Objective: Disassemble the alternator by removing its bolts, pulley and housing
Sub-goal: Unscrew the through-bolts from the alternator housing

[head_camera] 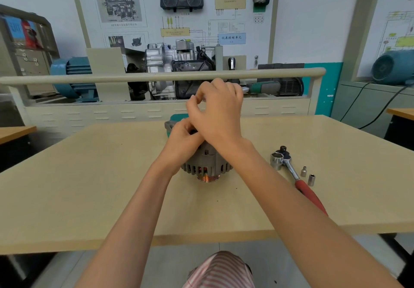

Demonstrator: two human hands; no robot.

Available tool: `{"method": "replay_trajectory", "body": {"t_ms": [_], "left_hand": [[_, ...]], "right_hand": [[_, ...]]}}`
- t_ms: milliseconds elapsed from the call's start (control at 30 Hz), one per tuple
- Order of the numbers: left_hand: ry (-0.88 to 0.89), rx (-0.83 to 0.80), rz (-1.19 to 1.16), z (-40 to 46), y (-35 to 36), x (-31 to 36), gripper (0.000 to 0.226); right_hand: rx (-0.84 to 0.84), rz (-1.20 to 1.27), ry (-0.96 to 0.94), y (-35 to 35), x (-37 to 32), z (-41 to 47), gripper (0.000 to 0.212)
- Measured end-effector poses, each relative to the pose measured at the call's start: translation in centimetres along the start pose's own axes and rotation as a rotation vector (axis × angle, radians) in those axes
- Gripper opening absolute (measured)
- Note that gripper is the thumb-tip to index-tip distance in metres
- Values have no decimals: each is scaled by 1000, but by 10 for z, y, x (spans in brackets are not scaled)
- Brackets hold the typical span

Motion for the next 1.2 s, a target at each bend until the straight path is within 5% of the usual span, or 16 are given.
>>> {"method": "replay_trajectory", "body": {"t_ms": [300,433,533,733,867,1100,1200], "left_hand": [[28,-95,-19,-1,9,6,23],[9,-60,-11,2,7,1,15],[15,-57,-5,3,6,1,16],[25,-6,30,2,2,1,31],[36,0,44,4,1,3,32],[60,-46,25,0,7,6,29],[74,-92,27,-1,11,8,26]], "right_hand": [[-328,864,258,33,17,13,49],[-317,1029,326,40,20,12,50],[-257,791,223,32,20,11,46],[-104,-228,1,8,5,0,19],[-94,-306,-4,4,-3,-10,30],[-120,282,45,10,7,2,12],[-265,720,178,24,17,6,29]]}}
Point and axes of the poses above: each hand's wrist, its own z-axis towards the middle knuckle, its own y-axis out of the palm, x = y × z, the point moved 9 cm from there along z, towards the middle knuckle, and after that the axes turned 14 degrees about -z, right-handed, at the moved point
